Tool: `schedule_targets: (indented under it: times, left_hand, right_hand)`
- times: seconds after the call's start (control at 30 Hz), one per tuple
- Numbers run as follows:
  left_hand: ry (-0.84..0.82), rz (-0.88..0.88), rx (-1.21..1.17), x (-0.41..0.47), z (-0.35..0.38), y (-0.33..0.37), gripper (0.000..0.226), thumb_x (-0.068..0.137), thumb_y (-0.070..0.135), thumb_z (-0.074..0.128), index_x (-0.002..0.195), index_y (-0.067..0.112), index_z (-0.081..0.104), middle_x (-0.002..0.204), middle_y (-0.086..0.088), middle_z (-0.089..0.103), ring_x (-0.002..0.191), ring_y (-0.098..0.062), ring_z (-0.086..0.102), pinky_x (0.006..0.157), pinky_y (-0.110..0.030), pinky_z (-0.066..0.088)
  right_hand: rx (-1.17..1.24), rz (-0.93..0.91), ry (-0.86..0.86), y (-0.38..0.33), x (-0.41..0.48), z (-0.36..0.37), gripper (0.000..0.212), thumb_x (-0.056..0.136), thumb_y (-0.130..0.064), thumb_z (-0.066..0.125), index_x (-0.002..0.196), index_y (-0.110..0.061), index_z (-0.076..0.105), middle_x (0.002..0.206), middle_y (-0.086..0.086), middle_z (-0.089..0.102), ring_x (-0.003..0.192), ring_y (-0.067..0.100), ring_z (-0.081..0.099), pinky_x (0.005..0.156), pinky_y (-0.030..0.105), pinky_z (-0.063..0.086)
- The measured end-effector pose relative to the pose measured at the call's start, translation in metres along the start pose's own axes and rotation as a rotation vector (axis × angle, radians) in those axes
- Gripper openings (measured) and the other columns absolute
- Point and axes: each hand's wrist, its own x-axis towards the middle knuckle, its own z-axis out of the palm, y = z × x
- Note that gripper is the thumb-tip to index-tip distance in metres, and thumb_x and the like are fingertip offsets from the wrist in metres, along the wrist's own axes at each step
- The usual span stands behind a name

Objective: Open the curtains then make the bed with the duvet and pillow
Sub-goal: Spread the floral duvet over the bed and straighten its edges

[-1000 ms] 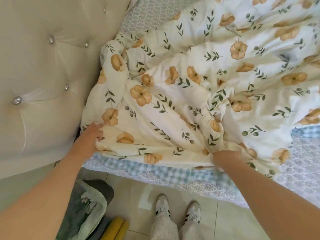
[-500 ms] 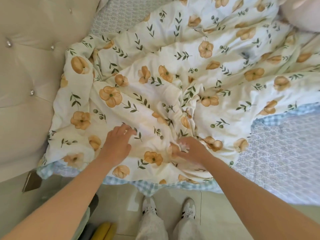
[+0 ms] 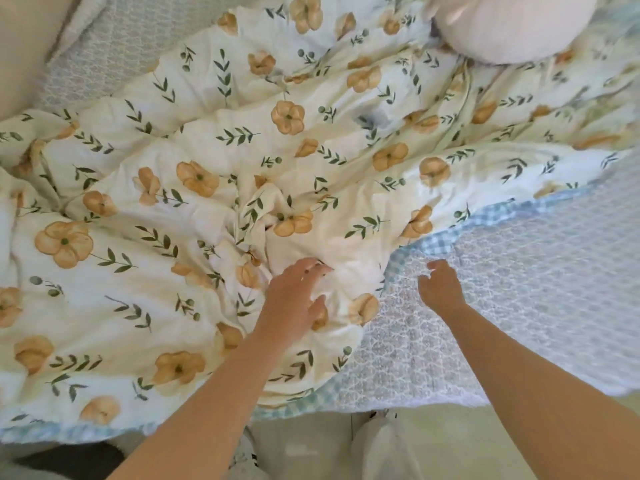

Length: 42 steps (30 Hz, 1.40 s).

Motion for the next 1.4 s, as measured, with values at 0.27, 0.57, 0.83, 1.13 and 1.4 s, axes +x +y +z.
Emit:
schedule_targets:
  times: [0.27, 0.57, 0.83, 1.13, 1.4]
  left_hand:
    - [-0.338, -0.361, 0.341, 0.097, 0.086, 0.04, 0.132, 0.061, 0.076, 0.064, 0.145, 0.033, -0.029, 0.16, -0.011, -0.02, 0.146, -0.042, -0.007, 0.11, -0.068, 0.008]
    - [-0.201, -0.437, 0.295, 0.127, 0.085, 0.014, 0.106, 0.084, 0.001, 0.061, 0.151, 0.034, -0.013, 0.162, -0.007, -0.014, 0.148, -0.031, -0.009, 0.115, -0.064, 0.011]
    - [-0.237, -0.453, 0.148, 0.13, 0.081, 0.026, 0.101, 0.083, -0.005, 0.054, 0.151, 0.035, -0.01, 0.161, 0.0, -0.016, 0.148, -0.024, -0.017, 0.117, -0.06, -0.001]
    - [-0.413, -0.118, 0.288, 0.134, 0.125, 0.089, 0.096, 0.091, 0.015, 0.057, 0.143, 0.05, -0.016, 0.16, -0.001, -0.016, 0.147, -0.028, -0.015, 0.117, -0.057, -0.001]
    - [-0.506, -0.003, 0.358, 0.126, 0.17, 0.126, 0.084, 0.096, 0.026, 0.041, 0.137, 0.057, -0.025, 0.154, 0.001, -0.03, 0.145, -0.03, -0.024, 0.115, -0.059, -0.004]
  right_hand:
    - [0.464, 0.193, -0.166, 0.049, 0.112, -0.059, 0.04, 0.099, -0.028, 0.05, 0.131, -0.007, 0.041, 0.093, 0.009, 0.055, 0.085, 0.023, 0.054, 0.09, 0.042, 0.052]
    - [1.236, 0.375, -0.53, 0.034, 0.168, -0.077, 0.009, 0.084, -0.004, 0.054, 0.079, -0.011, 0.052, 0.11, 0.011, 0.06, 0.106, 0.021, 0.054, 0.088, 0.033, 0.049]
    - [0.94, 0.396, -0.128, 0.02, 0.177, -0.075, 0.042, 0.101, -0.016, 0.043, 0.14, -0.004, 0.038, 0.148, 0.017, 0.041, 0.134, 0.027, 0.042, 0.113, 0.038, 0.03]
    - [0.498, 0.389, 0.193, 0.145, 0.156, -0.129, 0.019, 0.09, 0.0, 0.047, 0.107, 0.001, 0.055, 0.095, 0.014, 0.059, 0.092, 0.031, 0.06, 0.073, 0.03, 0.05]
    - [0.144, 0.333, 0.224, 0.215, 0.141, -0.185, 0.034, 0.085, -0.001, 0.06, 0.117, 0.006, 0.053, 0.097, 0.02, 0.063, 0.097, 0.037, 0.06, 0.067, 0.029, 0.045]
